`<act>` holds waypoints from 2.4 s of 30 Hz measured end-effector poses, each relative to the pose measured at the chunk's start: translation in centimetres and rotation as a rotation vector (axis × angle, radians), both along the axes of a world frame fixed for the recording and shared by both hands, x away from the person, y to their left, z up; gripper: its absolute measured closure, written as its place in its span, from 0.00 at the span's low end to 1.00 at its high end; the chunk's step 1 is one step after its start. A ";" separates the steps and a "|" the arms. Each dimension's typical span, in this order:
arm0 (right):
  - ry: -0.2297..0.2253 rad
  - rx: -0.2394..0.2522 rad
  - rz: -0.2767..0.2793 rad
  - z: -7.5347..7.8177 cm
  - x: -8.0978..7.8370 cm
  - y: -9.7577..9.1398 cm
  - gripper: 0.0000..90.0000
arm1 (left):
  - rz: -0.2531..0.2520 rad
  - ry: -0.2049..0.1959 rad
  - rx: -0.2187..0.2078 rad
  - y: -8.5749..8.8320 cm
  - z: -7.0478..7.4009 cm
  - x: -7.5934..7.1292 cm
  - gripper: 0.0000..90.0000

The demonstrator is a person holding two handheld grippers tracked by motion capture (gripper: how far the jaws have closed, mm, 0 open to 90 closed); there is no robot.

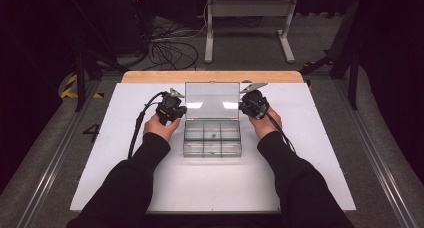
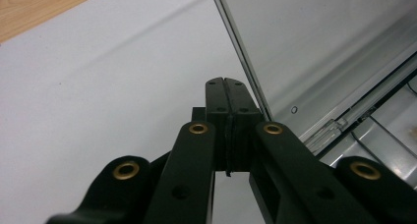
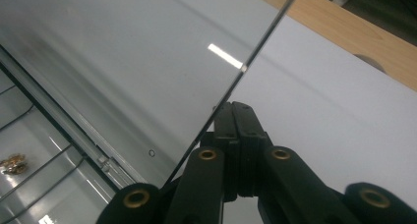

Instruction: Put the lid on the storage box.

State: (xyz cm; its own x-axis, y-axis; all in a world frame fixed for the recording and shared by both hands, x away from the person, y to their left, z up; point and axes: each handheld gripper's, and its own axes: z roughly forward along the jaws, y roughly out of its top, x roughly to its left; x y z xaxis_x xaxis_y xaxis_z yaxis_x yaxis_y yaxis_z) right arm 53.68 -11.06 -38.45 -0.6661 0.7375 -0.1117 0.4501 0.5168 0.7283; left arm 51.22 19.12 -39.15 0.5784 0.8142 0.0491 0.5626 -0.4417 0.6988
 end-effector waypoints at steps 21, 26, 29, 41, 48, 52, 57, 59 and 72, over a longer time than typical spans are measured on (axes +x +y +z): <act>-0.016 0.043 0.018 1.1 -1.2 -0.6 1.00 | -0.013 -0.018 -0.025 0.1 0.8 -0.5 0.99; -0.022 0.052 0.023 1.2 -1.4 -0.8 1.00 | -0.016 -0.022 -0.030 0.1 0.9 -0.6 0.99; -0.023 0.058 0.018 1.3 -1.7 -0.9 1.00 | -0.020 -0.021 -0.030 0.1 0.9 -0.6 0.99; -0.001 0.158 0.048 2.6 -5.0 -2.4 1.00 | -0.026 -0.019 -0.032 0.2 1.0 -0.8 0.99; -0.018 0.167 0.100 3.5 -6.7 -1.9 1.00 | -0.041 -0.004 -0.040 0.3 1.2 -1.2 0.98; -0.014 0.178 0.106 3.7 -7.0 -2.0 1.00 | -0.059 0.001 -0.039 0.5 1.3 -1.5 0.94; -0.012 0.175 0.119 3.7 -7.6 -2.2 1.00 | -0.073 0.004 -0.032 1.1 1.4 -2.0 0.91; -0.003 0.177 0.120 3.7 -7.8 -2.2 1.00 | -0.070 0.005 -0.040 1.3 1.4 -2.3 0.90; -0.001 0.177 0.158 3.8 -9.1 -2.2 1.00 | -0.081 0.025 -0.051 3.3 2.5 -4.8 0.89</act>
